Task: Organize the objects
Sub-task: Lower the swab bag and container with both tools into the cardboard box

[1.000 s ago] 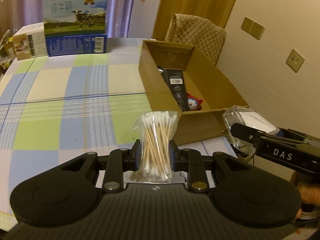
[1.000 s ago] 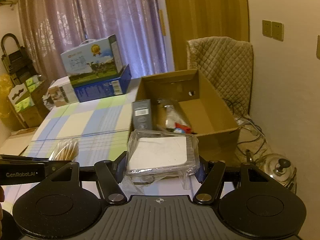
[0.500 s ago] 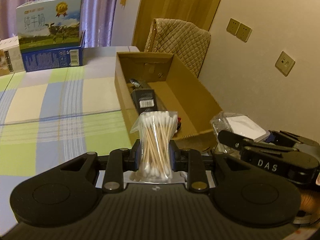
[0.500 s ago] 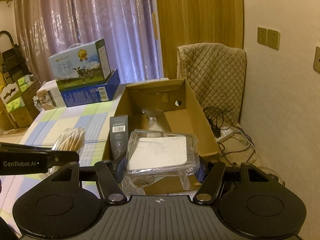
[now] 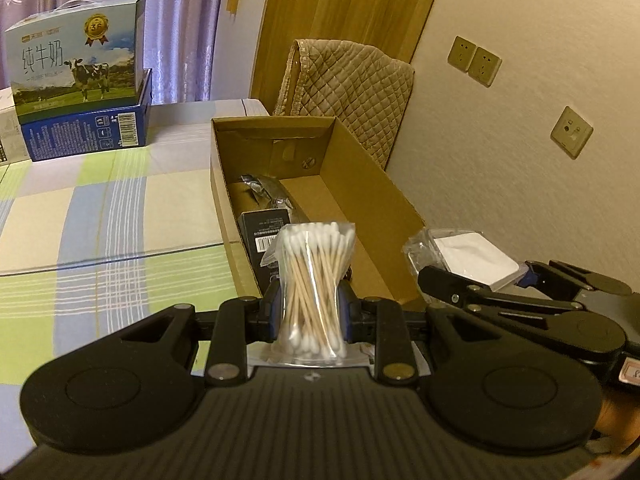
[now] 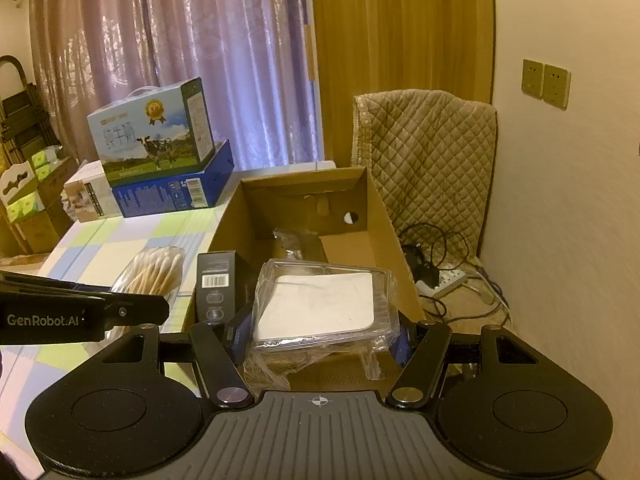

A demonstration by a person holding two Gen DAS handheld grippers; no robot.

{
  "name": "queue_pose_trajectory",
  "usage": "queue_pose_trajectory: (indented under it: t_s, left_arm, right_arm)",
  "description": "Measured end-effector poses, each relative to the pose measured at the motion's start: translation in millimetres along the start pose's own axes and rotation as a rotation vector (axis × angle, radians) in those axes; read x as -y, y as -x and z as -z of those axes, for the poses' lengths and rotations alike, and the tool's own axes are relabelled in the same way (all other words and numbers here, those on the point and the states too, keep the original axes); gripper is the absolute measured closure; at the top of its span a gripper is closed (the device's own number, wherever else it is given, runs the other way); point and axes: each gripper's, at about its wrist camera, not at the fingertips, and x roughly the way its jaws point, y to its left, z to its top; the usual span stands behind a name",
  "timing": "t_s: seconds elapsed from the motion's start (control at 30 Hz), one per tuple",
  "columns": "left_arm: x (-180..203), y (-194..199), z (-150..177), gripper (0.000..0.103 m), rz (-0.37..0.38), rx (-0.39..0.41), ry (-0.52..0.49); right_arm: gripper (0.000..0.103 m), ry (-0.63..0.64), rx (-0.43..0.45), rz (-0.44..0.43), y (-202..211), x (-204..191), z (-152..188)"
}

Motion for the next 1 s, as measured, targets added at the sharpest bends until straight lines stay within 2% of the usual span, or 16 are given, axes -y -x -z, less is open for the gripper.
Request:
queue_pose_trajectory:
  t_s: [0.47, 1.0]
  left_arm:
    - [9.1, -28.0, -26.3, 0.080, 0.003, -0.002, -0.033]
    - [11.2, -53.8, -42.5, 0.080, 0.022, -0.019, -0.043]
  right_arm:
    - [0.041, -0.008, -0.015, 0.006, -28.4, 24.3, -15.7]
    - [0.041, -0.022, -0.026, 0.025, -42.1, 40.2, -19.1]
